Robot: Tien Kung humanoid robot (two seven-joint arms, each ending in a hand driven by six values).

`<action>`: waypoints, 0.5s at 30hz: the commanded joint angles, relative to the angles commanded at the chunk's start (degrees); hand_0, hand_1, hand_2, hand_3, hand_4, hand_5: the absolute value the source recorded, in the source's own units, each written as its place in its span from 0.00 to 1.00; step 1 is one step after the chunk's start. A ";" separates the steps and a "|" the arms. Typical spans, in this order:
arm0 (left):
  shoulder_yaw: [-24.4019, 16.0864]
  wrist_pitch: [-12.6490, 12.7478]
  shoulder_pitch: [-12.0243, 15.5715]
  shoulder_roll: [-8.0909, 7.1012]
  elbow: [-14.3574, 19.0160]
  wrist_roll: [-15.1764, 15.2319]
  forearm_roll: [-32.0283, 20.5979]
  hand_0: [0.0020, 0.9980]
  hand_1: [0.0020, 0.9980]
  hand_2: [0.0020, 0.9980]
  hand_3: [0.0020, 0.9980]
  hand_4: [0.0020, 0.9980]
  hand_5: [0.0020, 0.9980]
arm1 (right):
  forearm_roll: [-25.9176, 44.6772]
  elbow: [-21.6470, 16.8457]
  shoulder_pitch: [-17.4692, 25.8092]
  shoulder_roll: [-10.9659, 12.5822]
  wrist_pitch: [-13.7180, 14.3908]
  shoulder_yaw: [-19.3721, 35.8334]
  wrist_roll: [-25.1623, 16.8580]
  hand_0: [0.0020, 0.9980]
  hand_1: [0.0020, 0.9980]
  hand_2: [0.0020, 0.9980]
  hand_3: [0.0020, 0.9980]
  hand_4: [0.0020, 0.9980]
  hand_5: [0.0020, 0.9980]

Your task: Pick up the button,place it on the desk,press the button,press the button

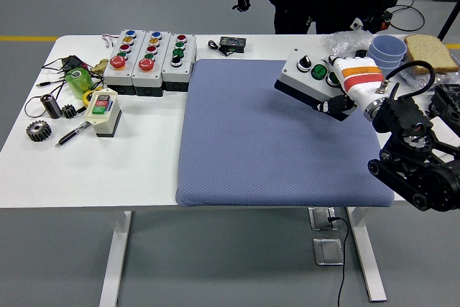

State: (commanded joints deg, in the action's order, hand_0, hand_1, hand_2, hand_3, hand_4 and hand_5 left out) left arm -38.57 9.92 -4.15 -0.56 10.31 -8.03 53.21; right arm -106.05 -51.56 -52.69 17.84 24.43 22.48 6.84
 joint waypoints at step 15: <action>0.13 0.00 -0.21 -0.02 0.00 -0.02 -0.13 0.62 0.66 0.68 0.60 0.33 0.64 | -9.81 -14.92 -2.22 2.65 -14.28 -6.01 -5.66 0.07 0.00 0.21 0.40 0.73 0.17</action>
State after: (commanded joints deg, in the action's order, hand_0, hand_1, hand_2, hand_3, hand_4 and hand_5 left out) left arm -38.44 9.92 -4.36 -0.59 10.31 -8.05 53.09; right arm -115.86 -66.48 -54.91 20.49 10.15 16.47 1.18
